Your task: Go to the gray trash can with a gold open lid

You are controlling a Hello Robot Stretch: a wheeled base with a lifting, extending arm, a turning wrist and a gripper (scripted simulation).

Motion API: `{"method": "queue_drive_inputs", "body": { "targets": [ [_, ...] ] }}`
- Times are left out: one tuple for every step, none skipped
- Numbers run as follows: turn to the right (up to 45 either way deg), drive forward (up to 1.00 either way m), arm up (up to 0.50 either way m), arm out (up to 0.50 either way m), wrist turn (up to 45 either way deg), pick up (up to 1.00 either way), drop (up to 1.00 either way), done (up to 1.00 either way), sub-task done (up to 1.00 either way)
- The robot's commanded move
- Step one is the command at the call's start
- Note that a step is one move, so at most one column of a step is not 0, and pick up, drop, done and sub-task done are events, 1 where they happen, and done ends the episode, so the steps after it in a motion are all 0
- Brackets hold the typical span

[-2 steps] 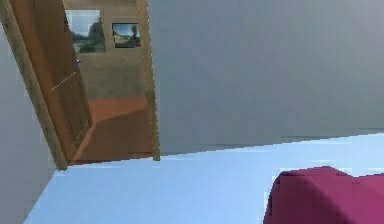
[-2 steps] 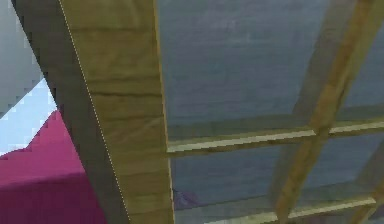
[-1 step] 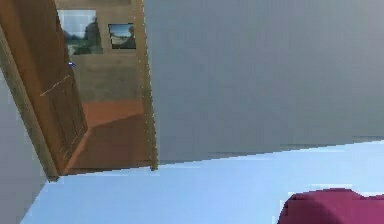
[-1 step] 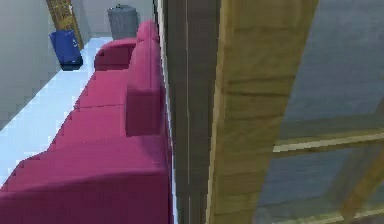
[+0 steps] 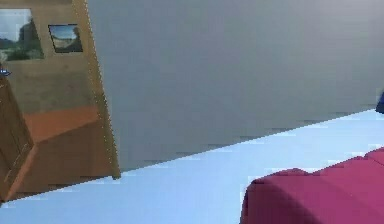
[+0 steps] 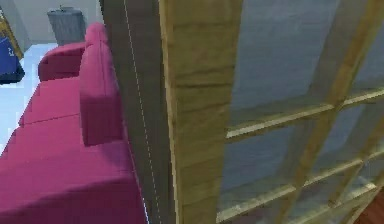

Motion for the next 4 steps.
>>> {"method": "queue_drive_inputs", "body": {
  "targets": [
    [0.0, 0.85, 0.00, 0.00, 0.0, 0.00, 0.00, 0.00, 0.00],
    [-12.0, 0.00, 0.00, 0.00, 0.0, 0.00, 0.00, 0.00, 0.00],
    [0.0, 0.40, 0.00, 0.00, 0.0, 0.00, 0.00, 0.00, 0.00],
    [45.0, 0.00, 0.00, 0.00, 0.0, 0.00, 0.00, 0.00, 0.00]
  ]
}}
